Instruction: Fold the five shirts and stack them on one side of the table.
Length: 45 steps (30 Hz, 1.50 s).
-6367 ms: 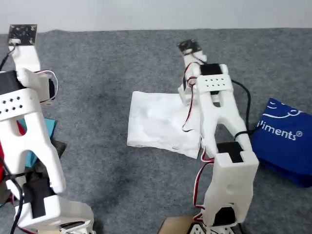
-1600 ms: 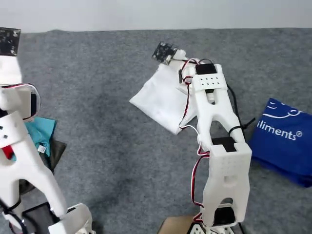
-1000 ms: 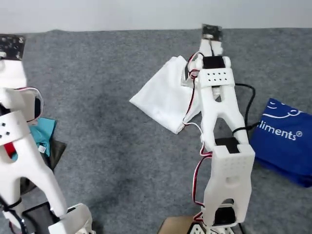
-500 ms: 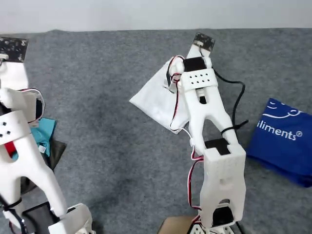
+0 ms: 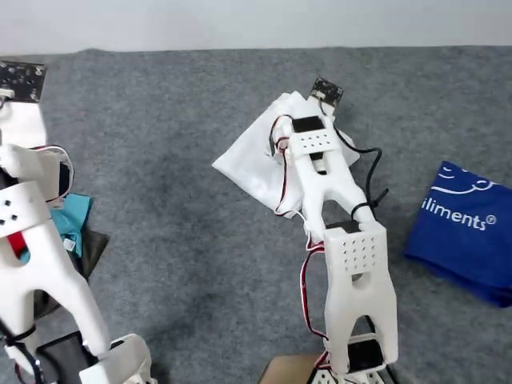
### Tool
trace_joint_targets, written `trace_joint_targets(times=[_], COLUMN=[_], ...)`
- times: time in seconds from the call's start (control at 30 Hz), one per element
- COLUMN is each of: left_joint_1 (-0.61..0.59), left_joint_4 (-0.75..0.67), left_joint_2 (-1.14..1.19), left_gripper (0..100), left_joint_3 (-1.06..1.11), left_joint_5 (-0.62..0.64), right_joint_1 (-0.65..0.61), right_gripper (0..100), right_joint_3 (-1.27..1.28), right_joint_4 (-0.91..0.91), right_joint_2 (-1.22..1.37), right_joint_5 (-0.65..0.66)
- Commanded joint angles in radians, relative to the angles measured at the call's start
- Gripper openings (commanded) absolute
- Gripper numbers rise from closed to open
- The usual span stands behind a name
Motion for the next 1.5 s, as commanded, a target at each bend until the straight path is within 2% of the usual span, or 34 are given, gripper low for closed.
trace_joint_targets(times=[0.0, 0.1, 0.3, 0.43, 0.73, 1.03, 1.23, 1.47], left_joint_1=[-0.002, -0.002, -0.002, -0.002, -0.002, -0.002, -0.002, 0.002], left_joint_4=[0.018, 0.018, 0.017, 0.017, 0.017, 0.015, 0.015, 0.015], left_joint_2=[-0.035, -0.035, -0.035, -0.035, -0.035, -0.037, -0.037, -0.037], left_gripper=[0, 0, 0, 0, 0, 0, 0, 0], left_joint_3=[0.008, 0.027, 0.028, 0.027, 0.022, 0.022, 0.021, 0.021], left_joint_5=[-0.009, -0.009, -0.011, -0.011, -0.012, -0.012, -0.012, -0.011], right_joint_1=[-0.015, -0.018, -0.013, -0.012, -0.007, 0.081, 0.219, 0.317], right_gripper=[40.0, 36.5, 12.4, 0.5, 0.9, 0.9, 0.8, 0.8], right_joint_3=[-0.052, -0.083, -0.203, -0.296, -0.64, -1.028, -1.034, -0.824], right_joint_4=[-0.039, -0.012, 0.116, 0.197, 0.466, 0.71, 0.71, 0.711], right_joint_2=[0.045, 0.062, 0.127, 0.162, 0.166, 0.165, 0.096, -0.093], right_joint_5=[-0.005, -0.002, 0.002, 0.057, 0.166, 0.385, 0.614, 0.749])
